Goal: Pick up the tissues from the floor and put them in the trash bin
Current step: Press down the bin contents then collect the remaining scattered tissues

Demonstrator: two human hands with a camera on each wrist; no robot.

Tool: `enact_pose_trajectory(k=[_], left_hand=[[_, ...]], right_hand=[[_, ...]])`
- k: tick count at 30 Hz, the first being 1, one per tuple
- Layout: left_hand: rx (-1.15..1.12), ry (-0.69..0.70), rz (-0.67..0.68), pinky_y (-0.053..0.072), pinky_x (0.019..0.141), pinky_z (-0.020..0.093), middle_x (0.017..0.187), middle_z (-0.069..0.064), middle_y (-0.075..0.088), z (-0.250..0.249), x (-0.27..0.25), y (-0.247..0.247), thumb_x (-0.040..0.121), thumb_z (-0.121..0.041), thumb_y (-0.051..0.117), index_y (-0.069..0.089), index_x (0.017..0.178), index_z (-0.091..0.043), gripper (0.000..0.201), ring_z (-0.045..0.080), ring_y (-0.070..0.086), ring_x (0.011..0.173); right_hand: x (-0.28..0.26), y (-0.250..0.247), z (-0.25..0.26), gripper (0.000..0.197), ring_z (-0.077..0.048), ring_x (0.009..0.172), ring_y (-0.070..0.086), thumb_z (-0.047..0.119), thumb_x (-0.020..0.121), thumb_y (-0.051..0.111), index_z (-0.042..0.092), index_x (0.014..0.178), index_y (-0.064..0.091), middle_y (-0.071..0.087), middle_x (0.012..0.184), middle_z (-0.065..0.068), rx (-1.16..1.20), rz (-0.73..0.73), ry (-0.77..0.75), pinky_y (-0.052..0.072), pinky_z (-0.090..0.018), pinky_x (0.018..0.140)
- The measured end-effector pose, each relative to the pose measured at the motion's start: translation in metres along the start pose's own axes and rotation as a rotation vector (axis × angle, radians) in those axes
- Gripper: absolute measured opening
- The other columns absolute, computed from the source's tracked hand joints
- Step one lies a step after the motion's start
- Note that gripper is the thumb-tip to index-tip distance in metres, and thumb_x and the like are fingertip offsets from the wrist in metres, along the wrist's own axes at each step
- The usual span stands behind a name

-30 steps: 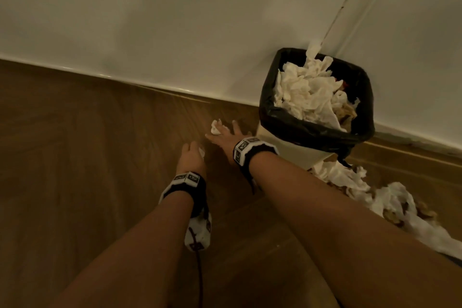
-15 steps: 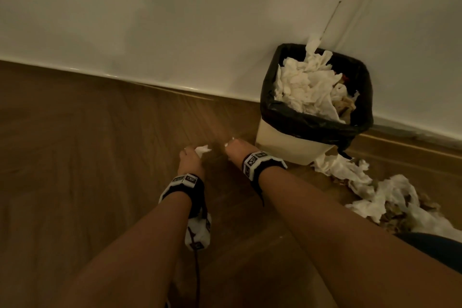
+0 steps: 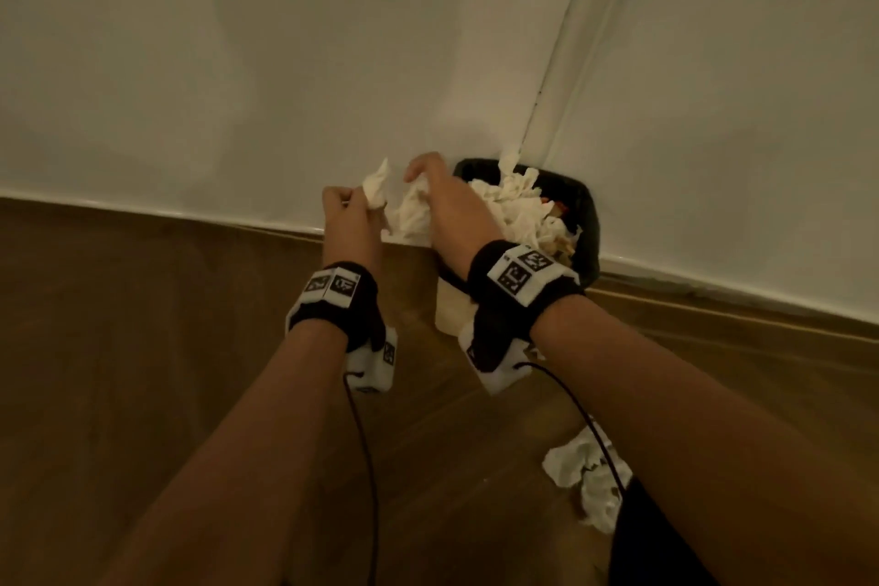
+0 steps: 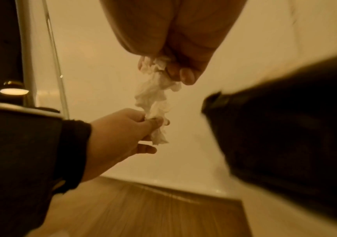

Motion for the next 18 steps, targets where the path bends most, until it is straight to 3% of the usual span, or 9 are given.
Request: enact_pose_trajectory(k=[2,4,6,8,9,12,14,18], left_hand=[[-0.030,0.125,0.004,0.027,0.070,0.013,0.097,-0.006,0.032,-0.030,0.005,0.006,0.096,-0.017,0.046,0.041,0.087,-0.022,0.011,0.004,0.038,0.078],[-0.053,0.226,0.002,0.027,0.067,0.008,0.093,-0.004,0.035,-0.060,-0.001,0.011,0.095,-0.019,0.049,0.052,0.092,-0.012,0.008,0.000,0.039,0.068],[-0.028,0.333,0.021,0.031,0.070,0.012,0.098,0.005,0.041,-0.083,-0.005,0.020,0.094,-0.019,0.051,0.058,0.104,-0.006,0.018,0.012,0.046,0.076],[-0.060,0.381,0.054,0.040,0.075,0.021,0.105,0.011,0.048,-0.104,-0.009,0.027,0.090,-0.017,0.055,0.053,0.118,-0.009,0.029,0.019,0.052,0.085],[-0.086,0.405,0.066,0.043,0.075,0.025,0.106,0.010,0.050,-0.111,-0.011,0.030,0.088,-0.016,0.058,0.050,0.122,-0.014,0.034,0.018,0.052,0.085],[-0.013,0.467,0.105,0.040,0.067,0.026,0.094,0.003,0.049,-0.118,-0.020,0.045,0.086,-0.017,0.061,0.047,0.117,-0.020,0.034,0.018,0.052,0.077],[0.121,0.489,0.195,0.038,0.067,0.028,0.095,0.004,0.051,-0.116,-0.023,0.059,0.087,-0.020,0.059,0.051,0.112,-0.019,0.027,0.023,0.054,0.081],[0.710,0.501,0.394,0.033,0.091,0.038,0.099,0.004,0.064,-0.107,-0.036,0.085,0.094,-0.034,0.046,0.063,0.106,-0.024,0.023,0.025,0.058,0.094]], right_hand=[[0.000,-0.025,-0.017,0.052,-0.010,0.067,0.041,-0.011,0.077,0.034,0.022,0.117,0.037,0.041,0.083,0.002,-0.022,-0.125,0.078,0.027,-0.020,0.055],[-0.003,-0.047,-0.035,0.045,-0.013,0.066,0.042,-0.007,0.083,0.033,0.025,0.114,0.034,0.041,0.087,-0.001,-0.003,-0.224,0.176,0.030,-0.021,0.057],[-0.008,-0.064,-0.051,0.035,-0.014,0.058,0.041,-0.004,0.088,0.030,0.023,0.109,0.032,0.042,0.074,0.000,0.027,-0.306,0.205,0.033,-0.021,0.050],[-0.015,-0.077,-0.068,0.025,-0.013,0.049,0.038,0.000,0.090,0.029,0.021,0.104,0.031,0.041,0.063,0.002,0.075,-0.359,0.252,0.030,-0.017,0.040],[-0.018,-0.082,-0.075,0.021,-0.014,0.051,0.040,0.002,0.092,0.031,0.020,0.103,0.033,0.044,0.064,0.001,0.095,-0.365,0.293,0.031,-0.019,0.041],[-0.022,-0.094,-0.100,0.016,-0.024,0.080,0.054,0.007,0.093,0.047,0.008,0.108,0.053,0.057,0.095,-0.011,-0.080,-0.244,0.396,0.042,-0.026,0.063],[-0.023,-0.097,-0.113,0.021,-0.028,0.101,0.054,0.012,0.090,0.056,0.008,0.109,0.063,0.053,0.115,-0.014,-0.267,-0.132,0.429,0.041,-0.028,0.082],[-0.019,-0.074,-0.126,0.030,-0.032,0.115,0.053,0.014,0.095,0.046,0.003,0.120,0.060,0.053,0.127,-0.019,-0.391,0.082,0.464,0.041,-0.032,0.096]])
Point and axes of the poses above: each hand's wrist, its own x-axis towards the middle knuckle, its own y-axis out of the palm, z = x × y, the point moved 3 cm from there along x, towards the middle knuckle
